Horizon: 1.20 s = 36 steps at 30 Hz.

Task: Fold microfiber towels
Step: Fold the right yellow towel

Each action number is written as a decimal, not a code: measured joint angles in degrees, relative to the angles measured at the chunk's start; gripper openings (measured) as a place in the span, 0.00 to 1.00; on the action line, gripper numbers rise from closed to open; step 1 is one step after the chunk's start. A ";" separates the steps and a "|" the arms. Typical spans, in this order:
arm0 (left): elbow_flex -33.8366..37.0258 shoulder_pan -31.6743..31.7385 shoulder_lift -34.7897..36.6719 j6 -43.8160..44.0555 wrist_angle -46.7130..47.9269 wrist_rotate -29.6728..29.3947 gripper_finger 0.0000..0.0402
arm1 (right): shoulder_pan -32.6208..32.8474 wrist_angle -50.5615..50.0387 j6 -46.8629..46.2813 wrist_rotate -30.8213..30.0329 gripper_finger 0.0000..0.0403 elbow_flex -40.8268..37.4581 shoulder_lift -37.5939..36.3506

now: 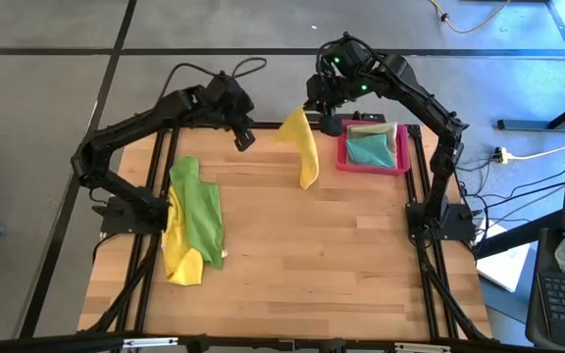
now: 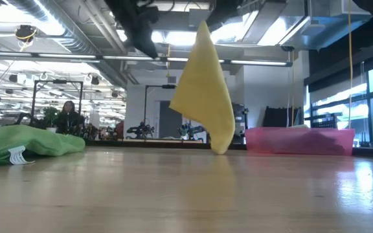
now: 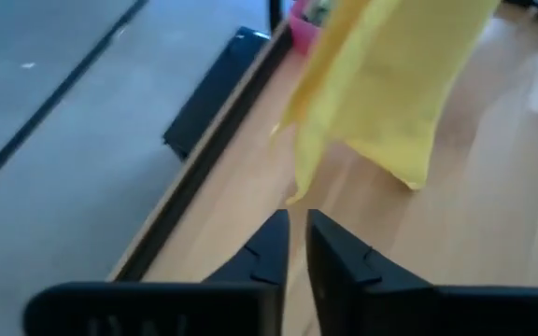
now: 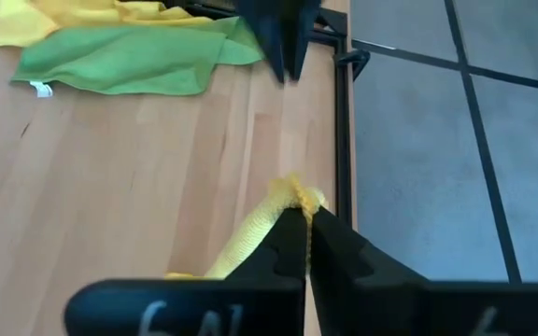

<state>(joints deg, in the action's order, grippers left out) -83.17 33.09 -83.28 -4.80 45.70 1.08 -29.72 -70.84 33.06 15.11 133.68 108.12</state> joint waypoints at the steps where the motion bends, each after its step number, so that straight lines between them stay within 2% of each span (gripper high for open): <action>1: 1.09 0.25 -0.47 -0.36 -1.06 1.23 0.12 | 0.20 0.05 0.00 -0.01 0.01 0.01 0.00; 9: 8.06 1.17 -4.47 0.26 -6.92 13.50 0.35 | 0.83 0.62 -1.09 0.02 0.02 0.51 -0.09; 15: 10.48 -1.41 -4.64 2.67 -10.31 16.55 0.42 | 0.80 0.64 -1.44 -0.02 0.02 0.51 -0.13; 24: 10.52 -5.94 -4.64 8.83 -11.95 15.86 0.42 | 0.80 0.64 -3.06 -0.02 0.01 0.51 -0.24; 31: 10.51 -6.79 -6.72 9.30 -14.07 7.30 0.42 | 0.80 0.67 -3.23 -0.02 0.03 0.51 -0.26; 36: 10.59 -6.18 -9.19 11.08 -12.67 4.88 0.42 | 0.79 0.67 -3.26 -0.02 0.01 0.51 -0.28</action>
<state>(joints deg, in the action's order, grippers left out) -72.58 26.92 -92.48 6.27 33.04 5.96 -28.93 -70.17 29.80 15.09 134.19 107.83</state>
